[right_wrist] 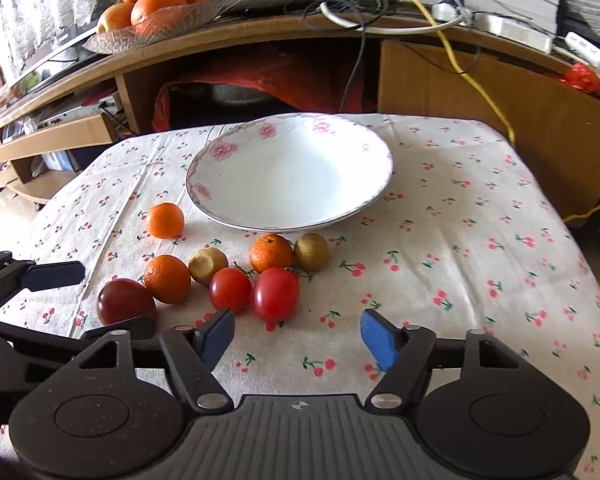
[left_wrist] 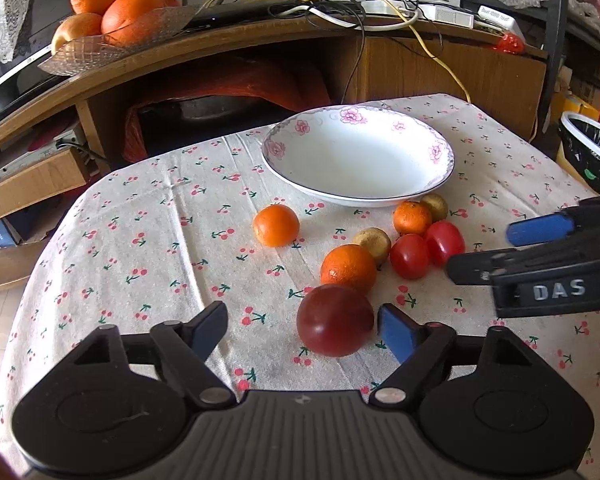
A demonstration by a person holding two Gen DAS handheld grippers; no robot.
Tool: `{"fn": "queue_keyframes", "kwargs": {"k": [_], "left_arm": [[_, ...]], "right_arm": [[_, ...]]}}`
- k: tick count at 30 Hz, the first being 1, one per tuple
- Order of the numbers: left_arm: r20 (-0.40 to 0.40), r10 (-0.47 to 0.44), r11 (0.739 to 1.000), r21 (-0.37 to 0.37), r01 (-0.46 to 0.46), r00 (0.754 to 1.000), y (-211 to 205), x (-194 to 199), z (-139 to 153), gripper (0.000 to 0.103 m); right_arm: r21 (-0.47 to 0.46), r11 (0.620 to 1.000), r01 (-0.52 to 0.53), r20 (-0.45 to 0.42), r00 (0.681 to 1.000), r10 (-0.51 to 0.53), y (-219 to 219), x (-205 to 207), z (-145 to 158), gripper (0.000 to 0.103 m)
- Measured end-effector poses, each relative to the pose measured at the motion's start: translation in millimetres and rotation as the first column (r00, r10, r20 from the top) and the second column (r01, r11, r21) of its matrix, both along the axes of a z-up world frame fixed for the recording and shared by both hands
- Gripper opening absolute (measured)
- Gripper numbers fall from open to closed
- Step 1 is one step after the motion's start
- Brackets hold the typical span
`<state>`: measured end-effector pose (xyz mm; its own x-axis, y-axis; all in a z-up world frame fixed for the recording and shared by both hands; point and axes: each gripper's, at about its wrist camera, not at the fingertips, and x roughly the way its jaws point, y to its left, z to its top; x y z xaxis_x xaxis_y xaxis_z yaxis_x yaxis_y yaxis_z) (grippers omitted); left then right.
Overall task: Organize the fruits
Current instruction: 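Grasp the dark red tomato with the left tool while the right tool grasps a red tomato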
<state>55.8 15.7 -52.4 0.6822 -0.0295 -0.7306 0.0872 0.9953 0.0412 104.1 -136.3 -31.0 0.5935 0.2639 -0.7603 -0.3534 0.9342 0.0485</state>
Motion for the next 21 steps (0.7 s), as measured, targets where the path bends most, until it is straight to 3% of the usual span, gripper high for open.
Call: {"fn": "queue_keyframes", "kwargs": {"k": [8, 15, 21], "left_arm": [[-0.027, -0.036, 0.999, -0.035, 0.035, 0.999, -1.2, 6.0, -6.7, 0.065], [-0.036, -0.047, 0.998, -0.054, 0.045, 0.998, -2.9, 8.7, -7.2, 0.054], [-0.048, -0.057, 0.997, -0.058, 0.054, 0.997, -4.2, 8.9, -5.5, 0.049]], "right_arm": [[0.013, 0.999, -0.044, -0.027, 0.999, 0.045, 8.2, 12.7, -9.3, 0.040], [0.059, 0.997, -0.056, -0.031, 0.998, 0.058, 3.0, 17.4, -9.8, 0.023], [0.058, 0.997, -0.050, -0.036, 0.998, 0.052, 1.2, 13.4, -8.4, 0.022]]}}
